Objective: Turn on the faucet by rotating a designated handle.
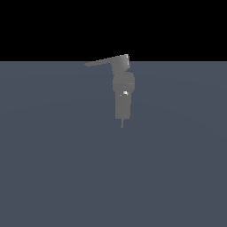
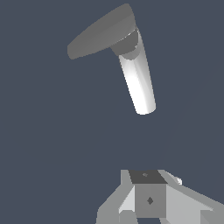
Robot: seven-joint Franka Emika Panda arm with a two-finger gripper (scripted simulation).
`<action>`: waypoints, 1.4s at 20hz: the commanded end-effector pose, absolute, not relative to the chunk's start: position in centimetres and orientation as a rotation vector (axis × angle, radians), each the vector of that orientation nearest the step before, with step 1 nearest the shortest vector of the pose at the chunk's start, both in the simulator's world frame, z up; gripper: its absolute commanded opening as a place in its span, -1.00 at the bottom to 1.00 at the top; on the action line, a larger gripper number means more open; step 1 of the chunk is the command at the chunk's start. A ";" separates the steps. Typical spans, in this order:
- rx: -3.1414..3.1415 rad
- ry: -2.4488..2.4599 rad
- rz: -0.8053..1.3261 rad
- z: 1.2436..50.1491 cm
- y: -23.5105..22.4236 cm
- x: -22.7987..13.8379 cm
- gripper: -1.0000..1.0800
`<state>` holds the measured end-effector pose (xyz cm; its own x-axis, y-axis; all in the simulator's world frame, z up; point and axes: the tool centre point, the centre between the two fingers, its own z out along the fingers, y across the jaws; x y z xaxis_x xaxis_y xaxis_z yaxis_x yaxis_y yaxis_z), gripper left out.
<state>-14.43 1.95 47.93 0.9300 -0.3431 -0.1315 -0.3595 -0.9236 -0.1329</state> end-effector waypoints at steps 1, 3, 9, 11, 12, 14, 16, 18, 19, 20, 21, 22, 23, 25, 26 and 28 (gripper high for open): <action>-2.902 0.640 0.189 47.4 2.1 -12.7 -1.00; -2.878 0.722 0.212 46.9 2.1 -11.4 -1.00; -2.803 0.969 0.279 45.1 2.4 -7.5 -1.00; -2.777 1.051 0.299 44.4 2.5 -6.2 -1.00; -2.763 1.093 0.308 44.0 2.6 -5.6 -1.00; -2.736 1.176 0.325 43.3 2.7 -4.4 -1.00; -2.709 1.258 0.341 42.4 2.9 -3.1 -1.00; -2.681 1.341 0.355 41.5 3.0 -1.9 -1.00; -2.666 1.382 0.361 41.1 3.1 -1.3 -1.00; -2.652 1.423 0.366 40.6 3.2 -0.7 -1.00; -2.637 1.464 0.371 40.2 3.3 -0.2 -1.00; -2.622 1.505 0.375 39.7 3.4 0.4 -1.00; -2.607 1.546 0.378 39.2 3.5 1.0 -1.00; -2.576 1.628 0.383 38.2 3.7 2.1 -1.00; -2.560 1.668 0.385 37.7 3.9 2.6 -1.00; -2.528 1.749 0.385 36.6 4.1 3.7 -1.00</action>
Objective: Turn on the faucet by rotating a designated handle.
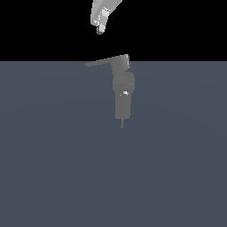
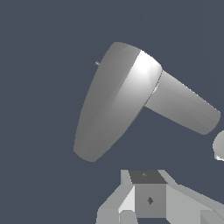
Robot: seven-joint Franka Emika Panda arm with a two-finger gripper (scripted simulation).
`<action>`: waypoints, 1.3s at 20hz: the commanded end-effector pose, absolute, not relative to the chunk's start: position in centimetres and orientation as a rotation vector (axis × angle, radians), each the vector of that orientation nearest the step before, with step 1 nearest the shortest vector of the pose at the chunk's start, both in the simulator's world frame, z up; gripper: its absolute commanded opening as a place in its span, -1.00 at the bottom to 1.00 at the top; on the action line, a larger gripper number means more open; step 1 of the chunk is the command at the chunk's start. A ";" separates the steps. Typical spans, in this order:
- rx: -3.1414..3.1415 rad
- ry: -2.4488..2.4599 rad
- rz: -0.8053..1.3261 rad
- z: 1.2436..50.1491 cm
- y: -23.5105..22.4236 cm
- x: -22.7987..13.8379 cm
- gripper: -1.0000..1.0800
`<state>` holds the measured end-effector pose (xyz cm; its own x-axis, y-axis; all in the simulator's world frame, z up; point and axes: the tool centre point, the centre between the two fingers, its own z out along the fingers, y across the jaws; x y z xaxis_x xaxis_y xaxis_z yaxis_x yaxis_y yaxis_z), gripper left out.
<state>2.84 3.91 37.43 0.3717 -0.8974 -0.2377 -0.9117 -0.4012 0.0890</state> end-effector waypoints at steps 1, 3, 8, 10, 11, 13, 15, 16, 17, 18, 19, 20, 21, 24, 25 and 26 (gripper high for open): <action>-2.512 1.789 0.384 36.1 4.3 4.2 -1.00; -2.478 1.868 0.380 35.0 4.6 5.2 -1.00; -2.391 2.060 0.355 32.2 5.4 7.5 -1.00; -2.356 2.131 0.340 31.1 5.8 8.4 -1.00; -2.340 2.164 0.332 30.6 6.0 8.7 -1.00; -2.310 2.222 0.315 29.7 6.4 9.4 -1.00; -2.283 2.272 0.299 28.8 6.7 10.0 -1.00; -2.270 2.294 0.291 28.4 6.9 10.2 -1.00; -2.259 2.314 0.283 28.1 7.0 10.4 -1.00; -2.249 2.332 0.276 27.8 7.2 10.6 -1.00; -2.239 2.348 0.269 27.5 7.3 10.8 -1.00; -2.231 2.363 0.263 27.2 7.4 10.9 -1.00; -2.224 2.375 0.257 27.0 7.5 11.1 -1.00; -2.207 2.402 0.244 26.5 7.8 11.4 -1.00; -2.204 2.408 0.241 26.4 7.8 11.4 -1.00; -2.201 2.412 0.239 26.3 7.9 11.5 -1.00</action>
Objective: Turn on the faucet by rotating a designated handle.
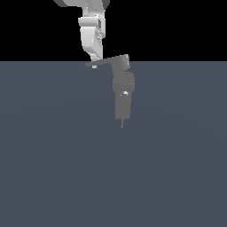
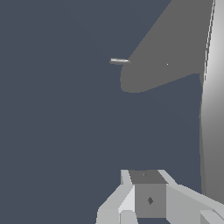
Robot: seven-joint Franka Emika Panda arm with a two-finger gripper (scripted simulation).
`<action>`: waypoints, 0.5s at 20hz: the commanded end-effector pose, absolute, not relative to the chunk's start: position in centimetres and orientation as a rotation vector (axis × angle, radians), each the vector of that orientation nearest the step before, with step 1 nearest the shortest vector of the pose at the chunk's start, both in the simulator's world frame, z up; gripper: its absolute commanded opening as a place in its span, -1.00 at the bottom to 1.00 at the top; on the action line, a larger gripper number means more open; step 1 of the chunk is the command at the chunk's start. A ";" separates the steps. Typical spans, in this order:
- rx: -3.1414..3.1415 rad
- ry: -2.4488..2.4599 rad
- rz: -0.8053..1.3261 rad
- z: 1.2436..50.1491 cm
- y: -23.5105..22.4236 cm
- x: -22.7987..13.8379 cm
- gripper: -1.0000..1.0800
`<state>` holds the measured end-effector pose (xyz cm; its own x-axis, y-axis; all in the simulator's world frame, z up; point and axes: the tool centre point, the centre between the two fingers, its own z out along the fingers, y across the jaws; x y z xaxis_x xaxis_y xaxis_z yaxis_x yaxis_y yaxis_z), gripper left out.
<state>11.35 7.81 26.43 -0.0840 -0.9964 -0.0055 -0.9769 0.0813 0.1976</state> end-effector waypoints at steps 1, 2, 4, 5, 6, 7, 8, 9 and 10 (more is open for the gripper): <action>2.020 -2.218 -0.219 26.3 7.9 11.5 -1.00; 2.020 -2.218 -0.218 26.2 7.9 11.5 -1.00; 2.020 -2.218 -0.218 26.2 7.9 11.5 -1.00; 2.020 -2.218 -0.218 26.2 7.9 11.5 -1.00; 2.021 -2.217 -0.219 26.2 7.9 11.5 -1.00; 2.021 -2.217 -0.219 26.3 7.9 11.3 -1.00; 2.021 -2.217 -0.219 26.3 7.9 11.1 -1.00; 2.021 -2.217 -0.219 26.3 8.0 10.9 -1.00; 2.021 -2.217 -0.219 26.4 8.0 10.7 -1.00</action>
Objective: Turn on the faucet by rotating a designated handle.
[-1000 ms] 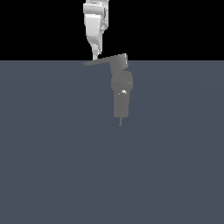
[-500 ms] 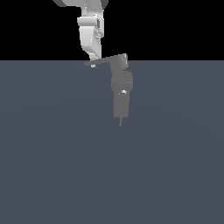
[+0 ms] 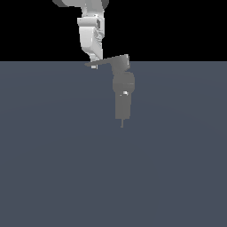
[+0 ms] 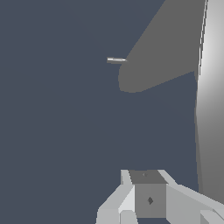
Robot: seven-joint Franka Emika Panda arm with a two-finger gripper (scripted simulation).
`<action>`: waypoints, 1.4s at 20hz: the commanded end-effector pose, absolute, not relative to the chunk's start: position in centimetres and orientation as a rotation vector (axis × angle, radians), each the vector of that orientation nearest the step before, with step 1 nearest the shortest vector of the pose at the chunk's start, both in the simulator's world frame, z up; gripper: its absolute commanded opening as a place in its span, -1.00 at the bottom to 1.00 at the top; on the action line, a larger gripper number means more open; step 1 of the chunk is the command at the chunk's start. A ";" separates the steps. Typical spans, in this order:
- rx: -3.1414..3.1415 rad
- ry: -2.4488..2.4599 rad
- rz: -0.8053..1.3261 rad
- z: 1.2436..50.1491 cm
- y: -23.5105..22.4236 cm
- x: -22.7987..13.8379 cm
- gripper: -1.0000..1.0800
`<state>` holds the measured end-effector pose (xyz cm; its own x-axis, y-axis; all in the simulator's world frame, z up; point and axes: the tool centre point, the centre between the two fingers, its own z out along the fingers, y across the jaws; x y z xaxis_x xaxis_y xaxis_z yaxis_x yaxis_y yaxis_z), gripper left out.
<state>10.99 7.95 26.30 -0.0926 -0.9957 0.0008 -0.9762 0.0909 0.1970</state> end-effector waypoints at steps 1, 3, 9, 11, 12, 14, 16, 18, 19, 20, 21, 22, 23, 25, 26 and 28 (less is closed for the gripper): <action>2.021 -2.217 -0.219 26.4 8.0 10.5 -1.00; 2.021 -2.217 -0.219 26.5 8.1 10.1 -1.00; 2.021 -2.217 -0.219 26.7 8.2 8.9 -1.00; 2.021 -2.217 -0.219 26.8 8.3 8.5 -1.00; 2.021 -2.217 -0.219 26.9 8.3 8.3 -1.00; 2.021 -2.217 -0.219 26.9 8.4 7.8 -1.00; 2.021 -2.217 -0.219 27.0 8.4 7.4 -1.00; 2.021 -2.217 -0.219 27.1 8.5 7.0 -1.00; 2.021 -2.217 -0.219 27.2 8.5 6.7 -1.00; 2.021 -2.217 -0.219 27.2 8.5 6.5 -1.00; 2.021 -2.217 -0.219 27.3 8.6 6.3 -1.00; 2.021 -2.217 -0.219 27.3 8.6 6.1 -1.00; 2.021 -2.217 -0.219 27.3 8.6 5.8 -1.00; 2.021 -2.217 -0.219 27.4 8.7 5.4 -1.00; 2.020 -2.218 -0.219 27.5 8.7 5.2 -1.00; 2.020 -2.218 -0.219 27.6 8.8 4.7 -1.00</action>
<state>5.25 8.67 27.42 -0.0936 -0.9956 0.0004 -0.9769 0.0919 0.1928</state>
